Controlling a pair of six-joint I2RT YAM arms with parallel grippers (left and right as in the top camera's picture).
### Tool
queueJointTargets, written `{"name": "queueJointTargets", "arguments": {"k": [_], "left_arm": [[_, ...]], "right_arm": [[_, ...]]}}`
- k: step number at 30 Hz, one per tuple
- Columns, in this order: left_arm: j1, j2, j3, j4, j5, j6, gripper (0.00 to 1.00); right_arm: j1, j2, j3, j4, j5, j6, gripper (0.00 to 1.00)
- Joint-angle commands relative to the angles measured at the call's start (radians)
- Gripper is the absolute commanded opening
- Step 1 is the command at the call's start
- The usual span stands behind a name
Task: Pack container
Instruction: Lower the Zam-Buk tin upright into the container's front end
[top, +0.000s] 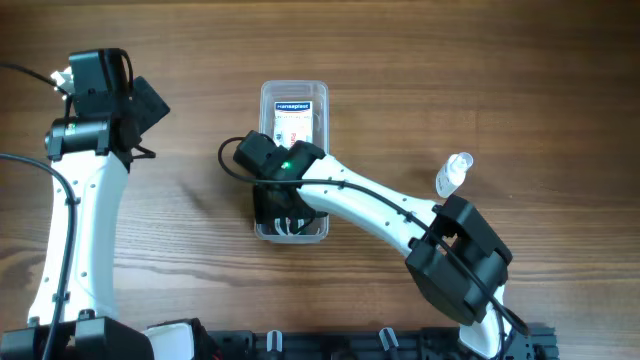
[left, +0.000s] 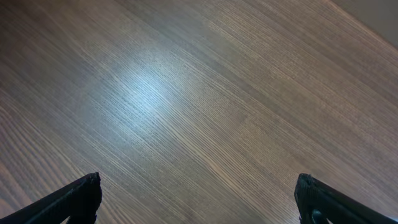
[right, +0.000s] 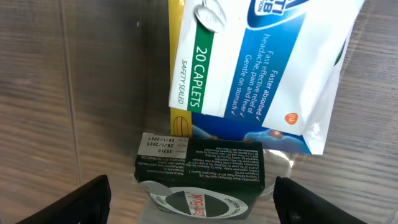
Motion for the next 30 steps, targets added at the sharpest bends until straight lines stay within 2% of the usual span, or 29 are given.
{"name": "queueJointTargets", "arguments": {"k": [1,8,11,23,25,30], "left_arm": [[0.005,-0.008,0.015,-0.001,-0.009,-0.002,1.0],[0.005,-0.008,0.015,-0.001,-0.01,-0.002,1.0],[0.005,-0.008,0.015,-0.001,-0.009,-0.002,1.0],[0.005,-0.008,0.015,0.0,-0.01,-0.002,1.0],[0.005,-0.008,0.015,-0.001,-0.01,-0.002,1.0],[0.005,-0.008,0.015,-0.001,-0.009,-0.002,1.0]], "right_arm": [[0.002,0.01,-0.003,-0.001,-0.016,0.006,0.84],[0.002,0.01,-0.003,-0.016,-0.017,0.007,0.85],[0.002,0.01,-0.003,-0.01,-0.046,0.007,0.89],[-0.039,0.01,-0.003,0.043,-0.252,-0.053,0.9],[-0.056,0.01,-0.003,0.043,-0.277,-0.078,0.89],[-0.083,0.01,-0.003,0.025,-0.261,-0.132,0.78]]}}
